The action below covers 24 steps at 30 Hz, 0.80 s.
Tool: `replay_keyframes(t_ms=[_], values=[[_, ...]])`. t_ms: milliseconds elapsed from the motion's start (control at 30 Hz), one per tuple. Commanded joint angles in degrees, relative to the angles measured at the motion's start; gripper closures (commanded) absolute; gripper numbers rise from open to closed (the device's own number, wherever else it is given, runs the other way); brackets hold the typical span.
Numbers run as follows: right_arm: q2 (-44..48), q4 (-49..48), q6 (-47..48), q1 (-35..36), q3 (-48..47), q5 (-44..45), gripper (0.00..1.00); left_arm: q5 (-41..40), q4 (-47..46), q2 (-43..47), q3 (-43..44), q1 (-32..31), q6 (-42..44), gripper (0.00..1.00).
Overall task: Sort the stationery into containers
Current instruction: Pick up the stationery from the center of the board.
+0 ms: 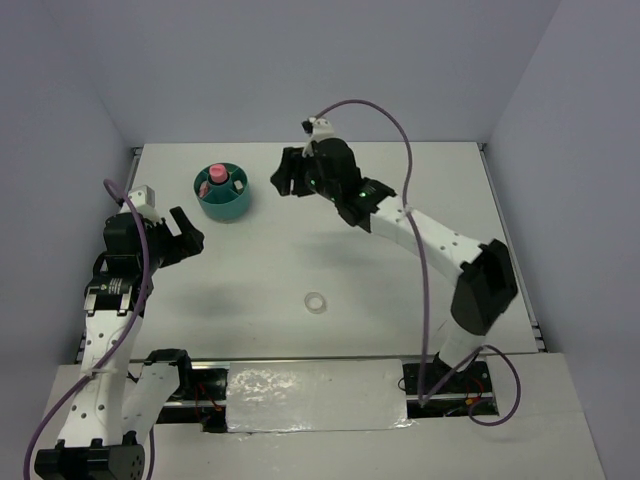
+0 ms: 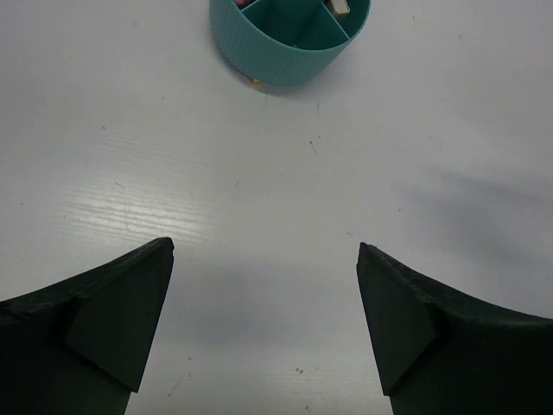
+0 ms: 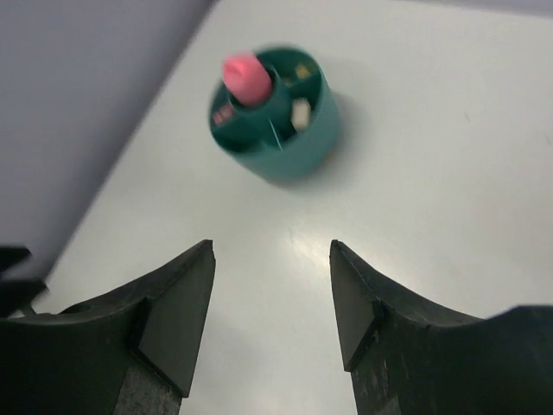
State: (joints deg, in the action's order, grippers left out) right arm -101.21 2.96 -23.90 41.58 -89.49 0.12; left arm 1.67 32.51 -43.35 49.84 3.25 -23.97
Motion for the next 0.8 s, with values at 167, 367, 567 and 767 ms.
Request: replay_keyframes(t_ms=[167, 367, 567, 767], values=[[10.1, 25.0, -1.8, 6.7, 22.1, 18.8, 0.57, -1.3, -1.7, 0.6, 0.1, 0.3, 0.6, 0.01], [12.5, 21.4, -3.0, 9.1, 29.7, 15.6, 0.69, -1.2, -1.6, -1.4, 0.1, -0.3, 0.7, 0.01], [10.0, 22.4, -4.4, 13.1, 29.6, 15.8, 0.71, -0.4, -1.7, -2.5, -0.2, -1.8, 0.9, 0.01], [8.0, 19.5, -6.2, 14.5, 31.8, 13.4, 0.70, 0.3, -1.6, -3.5, 0.0, -2.8, 1.1, 0.01]])
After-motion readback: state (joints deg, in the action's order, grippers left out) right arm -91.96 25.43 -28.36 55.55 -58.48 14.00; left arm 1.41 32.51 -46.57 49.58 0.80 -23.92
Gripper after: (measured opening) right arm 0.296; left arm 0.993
